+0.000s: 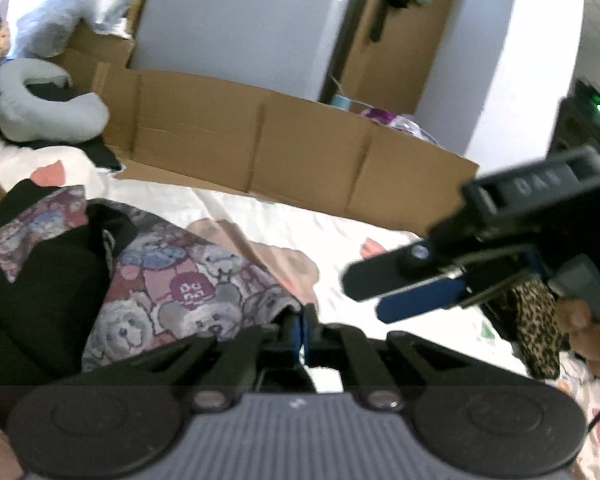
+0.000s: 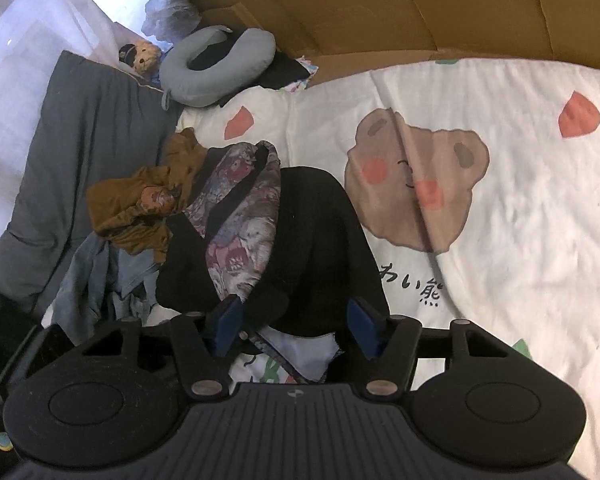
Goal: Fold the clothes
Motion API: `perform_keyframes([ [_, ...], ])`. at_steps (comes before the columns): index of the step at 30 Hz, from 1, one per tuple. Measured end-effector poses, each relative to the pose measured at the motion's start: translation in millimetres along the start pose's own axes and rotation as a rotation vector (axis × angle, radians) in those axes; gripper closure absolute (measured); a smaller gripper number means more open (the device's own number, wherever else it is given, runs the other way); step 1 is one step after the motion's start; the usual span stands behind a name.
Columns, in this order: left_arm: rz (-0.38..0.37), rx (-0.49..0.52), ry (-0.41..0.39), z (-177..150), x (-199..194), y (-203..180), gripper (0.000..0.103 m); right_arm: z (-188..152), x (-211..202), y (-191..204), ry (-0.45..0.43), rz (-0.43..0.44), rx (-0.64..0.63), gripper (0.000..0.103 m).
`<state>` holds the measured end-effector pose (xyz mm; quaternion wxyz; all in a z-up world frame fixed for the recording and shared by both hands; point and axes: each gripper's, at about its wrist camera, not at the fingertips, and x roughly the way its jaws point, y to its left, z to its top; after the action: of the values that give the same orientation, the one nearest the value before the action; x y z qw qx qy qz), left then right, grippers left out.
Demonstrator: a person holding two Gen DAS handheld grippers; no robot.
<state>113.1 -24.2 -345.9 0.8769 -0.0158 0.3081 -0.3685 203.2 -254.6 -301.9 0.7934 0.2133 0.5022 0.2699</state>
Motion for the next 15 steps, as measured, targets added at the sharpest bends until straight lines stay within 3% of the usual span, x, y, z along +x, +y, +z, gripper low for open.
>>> perform_keyframes([
  [3, -0.014, 0.028, 0.009, -4, 1, -7, 0.102, -1, 4, -3, 0.017, 0.015, 0.029, 0.048],
  [7, -0.026, 0.076, 0.021, -9, 1, -19, 0.102, -1, 12, -2, 0.043, 0.022, 0.051, 0.049],
  [15, 0.004, 0.188, 0.029, -22, 1, -39, 0.102, -4, 29, -7, 0.108, -0.013, 0.090, 0.063],
])
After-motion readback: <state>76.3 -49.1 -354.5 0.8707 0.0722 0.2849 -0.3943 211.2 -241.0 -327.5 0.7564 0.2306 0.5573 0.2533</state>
